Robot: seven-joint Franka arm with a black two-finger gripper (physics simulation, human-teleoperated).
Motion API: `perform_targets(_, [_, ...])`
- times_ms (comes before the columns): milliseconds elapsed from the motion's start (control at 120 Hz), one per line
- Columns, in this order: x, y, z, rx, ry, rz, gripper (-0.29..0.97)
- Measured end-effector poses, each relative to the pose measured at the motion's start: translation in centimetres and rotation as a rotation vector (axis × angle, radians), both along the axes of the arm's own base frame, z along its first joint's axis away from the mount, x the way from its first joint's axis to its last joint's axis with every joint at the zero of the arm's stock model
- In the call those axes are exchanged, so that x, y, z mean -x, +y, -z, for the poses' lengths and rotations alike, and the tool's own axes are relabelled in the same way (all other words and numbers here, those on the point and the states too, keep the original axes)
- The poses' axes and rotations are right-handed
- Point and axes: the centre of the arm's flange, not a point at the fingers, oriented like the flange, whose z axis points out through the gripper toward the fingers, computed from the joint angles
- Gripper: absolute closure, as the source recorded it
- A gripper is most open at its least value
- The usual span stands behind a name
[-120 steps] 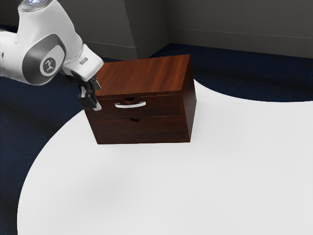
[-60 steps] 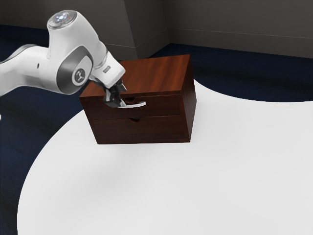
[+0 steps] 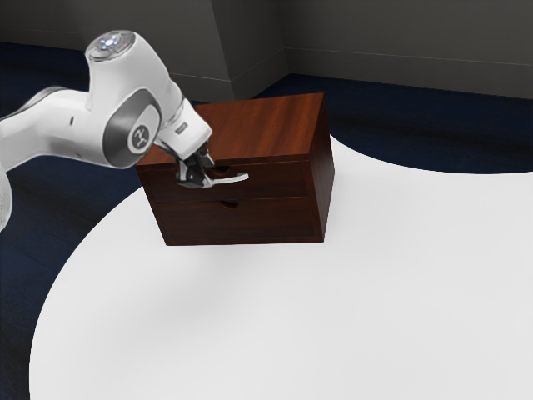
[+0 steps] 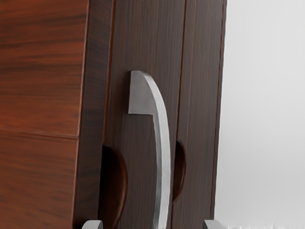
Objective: Pull the drawer handle with one arm to open the drawer
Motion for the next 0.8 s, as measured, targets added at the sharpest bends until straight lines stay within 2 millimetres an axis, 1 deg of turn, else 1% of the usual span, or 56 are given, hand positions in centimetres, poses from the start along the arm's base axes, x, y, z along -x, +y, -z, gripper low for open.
perform_targets(75, [-0.4,0.0,0.9,-0.002,0.01,0.003,0.5])
perform_targets(150, [-0.5,0.0,1.2,0.0,0.013,0.005,0.51])
perform_targets(217, [-0.5,-0.1,1.7,0.003,0.019,0.008,0.59])
perform_targets(317, [-0.4,-0.3,2.3,0.007,0.026,0.011,0.65])
perform_targets(442, [-0.2,-0.7,2.8,0.01,0.033,0.016,0.77])
perform_targets(450, [-0.1,-0.8,2.9,0.01,0.034,0.017,0.77])
perform_targets(458, [-0.1,-0.8,3.0,0.01,0.036,0.017,0.74])
perform_targets(483, [0.0,-1.0,3.1,0.01,0.039,0.019,0.78])
perform_targets(533, [0.4,-1.5,3.3,0.015,0.045,0.027,0.72])
perform_targets(583, [0.9,-1.9,3.4,0.023,0.049,0.034,0.71])
perform_targets(683, [2.0,-2.6,3.4,0.036,0.052,0.046,0.75])
perform_targets(750, [2.7,-2.9,3.5,0.039,0.055,0.053,0.83])
perform_targets(800, [3.0,-3.1,3.4,0.042,0.053,0.055,0.81])
